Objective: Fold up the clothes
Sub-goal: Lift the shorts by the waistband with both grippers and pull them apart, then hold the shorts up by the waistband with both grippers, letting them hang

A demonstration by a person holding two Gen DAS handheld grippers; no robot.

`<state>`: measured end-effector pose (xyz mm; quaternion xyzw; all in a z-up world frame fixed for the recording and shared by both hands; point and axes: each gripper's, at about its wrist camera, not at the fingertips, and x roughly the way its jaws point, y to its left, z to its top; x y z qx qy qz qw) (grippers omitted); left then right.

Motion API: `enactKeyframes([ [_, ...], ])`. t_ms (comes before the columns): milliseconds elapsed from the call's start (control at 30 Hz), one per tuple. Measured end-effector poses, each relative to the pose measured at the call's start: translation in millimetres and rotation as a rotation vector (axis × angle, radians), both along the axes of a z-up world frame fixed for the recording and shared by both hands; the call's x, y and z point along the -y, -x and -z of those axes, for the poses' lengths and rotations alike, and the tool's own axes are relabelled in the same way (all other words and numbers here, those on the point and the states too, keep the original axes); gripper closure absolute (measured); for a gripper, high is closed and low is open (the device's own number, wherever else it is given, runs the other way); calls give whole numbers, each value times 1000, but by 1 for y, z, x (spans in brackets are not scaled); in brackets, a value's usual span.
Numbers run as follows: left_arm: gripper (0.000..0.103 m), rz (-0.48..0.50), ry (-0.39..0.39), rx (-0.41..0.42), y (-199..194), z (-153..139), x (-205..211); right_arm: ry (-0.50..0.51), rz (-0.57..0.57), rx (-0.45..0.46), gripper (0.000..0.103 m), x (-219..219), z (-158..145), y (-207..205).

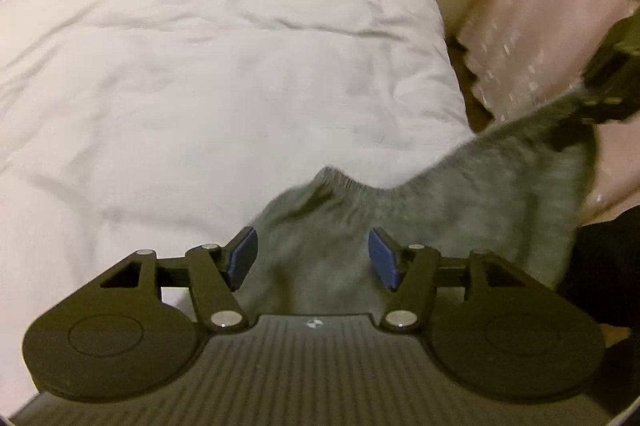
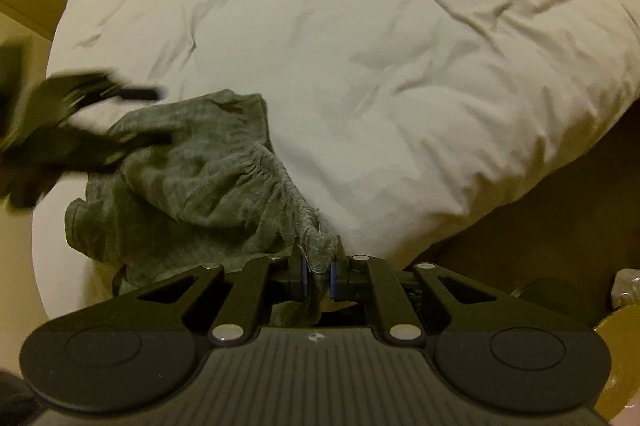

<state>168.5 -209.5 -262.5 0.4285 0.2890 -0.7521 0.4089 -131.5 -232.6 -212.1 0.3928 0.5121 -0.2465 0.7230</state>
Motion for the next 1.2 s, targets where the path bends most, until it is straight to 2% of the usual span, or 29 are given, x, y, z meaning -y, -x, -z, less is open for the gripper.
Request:
enactKeyframes([
  [100,46,80,-63,59,15,38,30,2,4,-1,93,-10,5,9],
  [200,49,125,-138,67,20,62,42,-13,31,-1,94,-13,9,20],
  [233,68,137,-147,75,21,64,42,-16,40,3,94,-12,8,21],
  [267,82,151,-151,87,21,65,41,-19,48,7,94,-10,8,22],
  [300,90,157,-148,96,21,62,39,-20,55,11,94,-9,7,23],
  [333,96,154,-139,99,20,56,36,-15,55,17,94,-5,4,21],
  [500,97,23,-18,87,11,2,22,61,11,48,95,17,-28,13],
  [633,97,-130,126,95,10,-55,7,168,-67,83,95,45,-65,13],
  [767,97,-324,289,127,21,-114,-8,246,-148,161,95,86,-98,15],
  [1000,97,-613,482,212,91,-180,-28,419,-309,315,95,144,-164,19],
  [1067,97,-649,520,216,112,-193,-31,499,-325,349,95,150,-186,30],
  [1200,97,-659,591,203,148,-216,-42,655,-302,381,95,141,-223,59],
])
